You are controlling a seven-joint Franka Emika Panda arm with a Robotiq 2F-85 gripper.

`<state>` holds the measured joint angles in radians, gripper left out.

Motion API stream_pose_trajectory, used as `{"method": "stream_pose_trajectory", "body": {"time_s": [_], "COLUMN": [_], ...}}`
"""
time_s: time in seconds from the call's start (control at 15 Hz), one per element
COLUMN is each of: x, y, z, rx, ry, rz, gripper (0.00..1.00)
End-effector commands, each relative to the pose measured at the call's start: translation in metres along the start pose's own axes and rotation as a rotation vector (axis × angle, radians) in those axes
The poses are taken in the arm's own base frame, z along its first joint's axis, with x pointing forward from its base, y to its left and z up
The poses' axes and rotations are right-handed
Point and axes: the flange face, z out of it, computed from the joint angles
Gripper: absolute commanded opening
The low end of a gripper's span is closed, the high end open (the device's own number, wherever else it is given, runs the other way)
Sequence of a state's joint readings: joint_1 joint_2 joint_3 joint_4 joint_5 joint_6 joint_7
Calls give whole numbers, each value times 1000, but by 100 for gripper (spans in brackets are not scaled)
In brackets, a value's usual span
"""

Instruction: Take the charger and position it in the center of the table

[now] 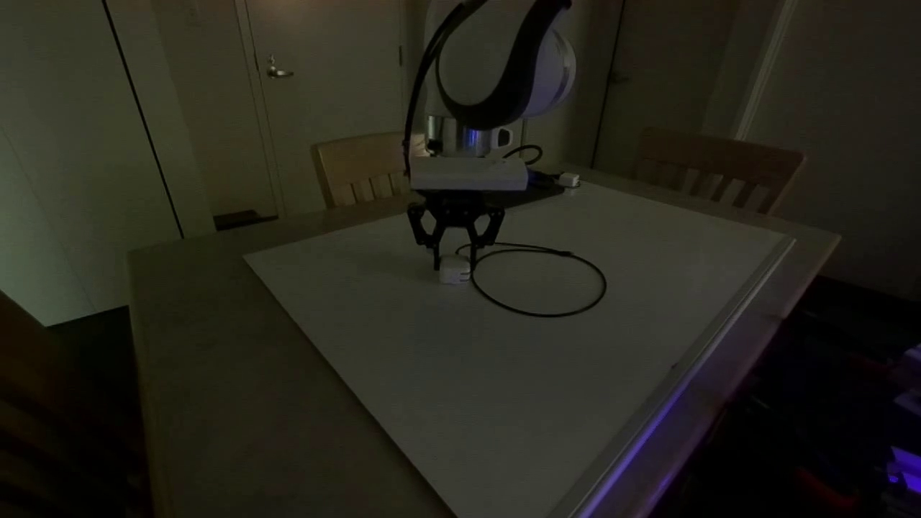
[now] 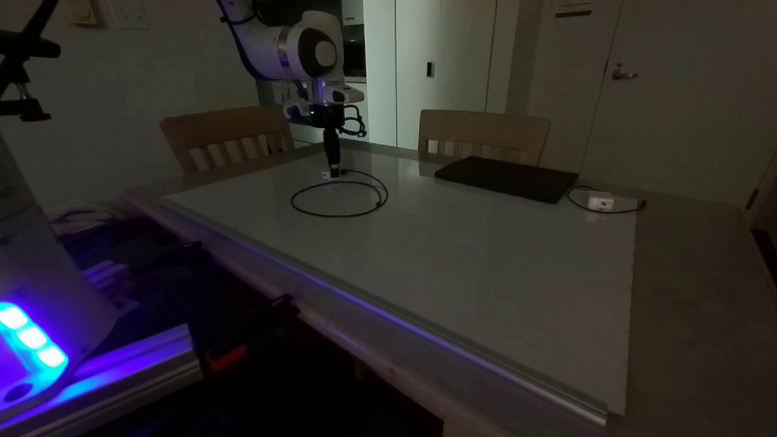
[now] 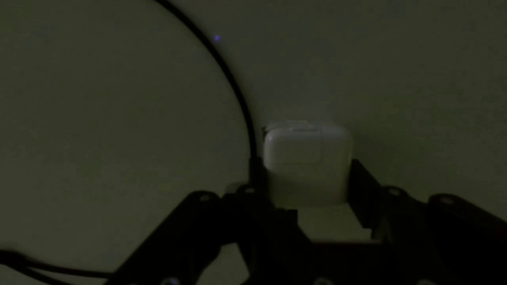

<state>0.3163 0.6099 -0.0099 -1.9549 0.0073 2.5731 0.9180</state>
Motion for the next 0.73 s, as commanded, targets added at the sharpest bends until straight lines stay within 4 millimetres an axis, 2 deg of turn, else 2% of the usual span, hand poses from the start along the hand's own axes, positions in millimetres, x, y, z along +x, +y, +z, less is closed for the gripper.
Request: {"method": "stream_pose_trajectory", "body": {"time_s": [0.0, 0.07, 0.13, 0.67], "x": [3, 4, 4, -3], "y": [0, 0, 1, 3], "z": [-10, -12, -16, -58], "rx": [-27, -28, -28, -55], "ry": [18, 25, 36, 98], "rz": [-6, -5, -2, 111], "gripper": [87, 96, 99, 100]}}
